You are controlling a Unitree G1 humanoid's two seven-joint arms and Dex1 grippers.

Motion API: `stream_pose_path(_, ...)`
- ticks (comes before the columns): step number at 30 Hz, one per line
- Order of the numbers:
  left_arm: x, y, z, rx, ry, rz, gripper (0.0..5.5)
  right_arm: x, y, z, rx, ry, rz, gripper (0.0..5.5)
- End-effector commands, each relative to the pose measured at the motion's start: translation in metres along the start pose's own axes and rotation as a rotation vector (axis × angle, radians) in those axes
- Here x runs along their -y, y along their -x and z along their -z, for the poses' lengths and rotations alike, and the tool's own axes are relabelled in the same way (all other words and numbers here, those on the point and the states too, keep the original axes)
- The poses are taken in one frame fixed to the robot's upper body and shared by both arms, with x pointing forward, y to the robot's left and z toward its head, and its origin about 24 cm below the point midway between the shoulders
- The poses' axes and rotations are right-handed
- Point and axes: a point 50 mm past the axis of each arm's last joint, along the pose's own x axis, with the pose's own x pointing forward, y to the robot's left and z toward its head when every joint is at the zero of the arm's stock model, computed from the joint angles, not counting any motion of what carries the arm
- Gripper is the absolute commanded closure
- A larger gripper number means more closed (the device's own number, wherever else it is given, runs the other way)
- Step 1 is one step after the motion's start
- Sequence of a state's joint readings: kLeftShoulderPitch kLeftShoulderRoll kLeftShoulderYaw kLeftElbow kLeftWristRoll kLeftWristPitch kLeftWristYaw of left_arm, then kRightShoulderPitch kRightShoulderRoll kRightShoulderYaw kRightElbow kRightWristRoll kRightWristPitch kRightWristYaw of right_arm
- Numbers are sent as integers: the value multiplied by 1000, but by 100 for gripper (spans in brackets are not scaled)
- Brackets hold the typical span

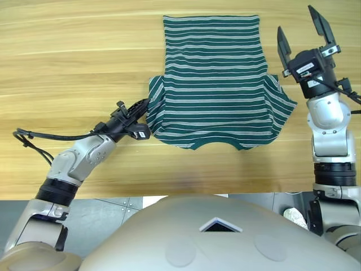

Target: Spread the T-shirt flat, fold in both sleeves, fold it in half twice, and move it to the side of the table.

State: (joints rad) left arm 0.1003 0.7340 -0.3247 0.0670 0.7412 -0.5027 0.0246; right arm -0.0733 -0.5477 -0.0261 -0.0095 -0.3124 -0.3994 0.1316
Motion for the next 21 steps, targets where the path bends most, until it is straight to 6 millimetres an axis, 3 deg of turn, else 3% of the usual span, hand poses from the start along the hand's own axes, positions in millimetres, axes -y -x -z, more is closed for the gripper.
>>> stream_pose_path(1, 0, -4, -2, 11, 10, -8, 549, -5, -1, 0, 1, -4, -22, 272)
stream_pose_path(14, -12, -41, -23, 125, 21, -75, 549, -15, 0, 2, -12, -14, -48, 272)
stream_pose_path(21, 10, -50, -39, 194, 59, 12, 549, -16, 0, -1, -9, -17, -54, 272)
